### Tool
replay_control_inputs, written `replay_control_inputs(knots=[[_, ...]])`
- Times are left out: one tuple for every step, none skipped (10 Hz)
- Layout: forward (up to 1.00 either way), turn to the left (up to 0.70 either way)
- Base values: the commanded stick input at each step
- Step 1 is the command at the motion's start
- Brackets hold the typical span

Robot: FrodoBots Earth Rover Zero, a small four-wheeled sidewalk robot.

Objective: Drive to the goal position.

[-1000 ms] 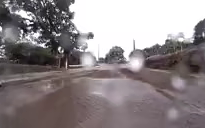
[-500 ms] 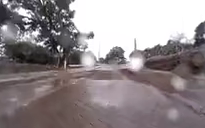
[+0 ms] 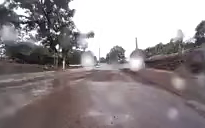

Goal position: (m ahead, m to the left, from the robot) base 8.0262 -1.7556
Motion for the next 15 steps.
replay_control_inputs(knots=[[0.85, 0.0], [0.85, 0.0], [0.85, 0.0], [0.85, 0.0], [0.85, 0.0], [0.85, 0.0], [0.85, 0.0], [0.85, 0.0], [0.85, 0.0], [0.85, 0.0], [0.85, 0.0], [0.85, 0.0], [0.85, 0.0], [0.85, 0.0], [0.85, 0.0]])
